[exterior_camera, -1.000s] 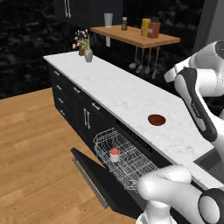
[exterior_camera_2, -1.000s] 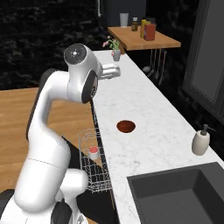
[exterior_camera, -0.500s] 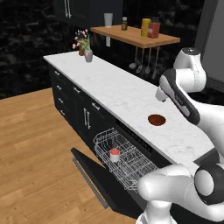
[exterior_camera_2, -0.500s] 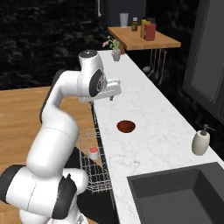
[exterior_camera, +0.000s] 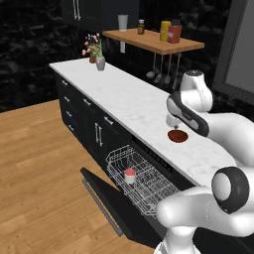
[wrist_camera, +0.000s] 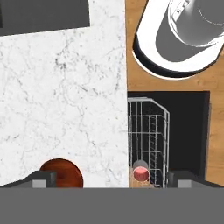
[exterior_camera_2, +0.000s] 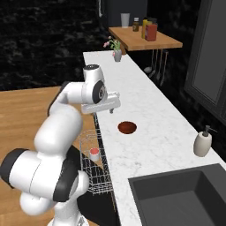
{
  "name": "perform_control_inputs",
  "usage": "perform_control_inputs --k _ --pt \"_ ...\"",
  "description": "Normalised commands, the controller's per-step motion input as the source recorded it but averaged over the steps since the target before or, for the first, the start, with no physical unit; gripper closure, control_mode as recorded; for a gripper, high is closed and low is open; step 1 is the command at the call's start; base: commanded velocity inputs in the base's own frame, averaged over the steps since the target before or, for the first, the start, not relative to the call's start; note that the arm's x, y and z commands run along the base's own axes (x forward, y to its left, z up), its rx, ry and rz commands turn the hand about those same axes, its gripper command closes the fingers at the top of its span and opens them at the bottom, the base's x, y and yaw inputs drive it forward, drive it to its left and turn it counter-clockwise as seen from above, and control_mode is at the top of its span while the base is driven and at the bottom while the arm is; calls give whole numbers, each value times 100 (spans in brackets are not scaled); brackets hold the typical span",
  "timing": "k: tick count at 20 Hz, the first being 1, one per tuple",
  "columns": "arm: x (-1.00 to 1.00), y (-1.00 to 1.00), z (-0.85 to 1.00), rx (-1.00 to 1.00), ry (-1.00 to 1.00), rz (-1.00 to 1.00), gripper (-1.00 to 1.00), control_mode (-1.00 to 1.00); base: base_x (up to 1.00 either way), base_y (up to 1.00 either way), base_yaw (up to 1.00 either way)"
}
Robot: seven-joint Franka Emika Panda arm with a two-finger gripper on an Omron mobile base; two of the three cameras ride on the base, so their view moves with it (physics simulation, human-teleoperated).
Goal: Pick up the cup and bowl from the counter, place them in the dishwasher, and close the dishwasher door.
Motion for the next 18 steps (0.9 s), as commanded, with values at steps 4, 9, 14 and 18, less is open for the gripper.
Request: perform_control_inputs --k 4,9,14,18 --pt "15 0 -78 -5 0 0 -100 -100 0 0 0" --pt "37 -3 -62 0 0 0 -100 -100 0 0 0" --pt "41 -17 -52 2 0 0 -100 -100 0 0 0" --pt "45 -24 -22 0 0 0 -100 -100 0 0 0"
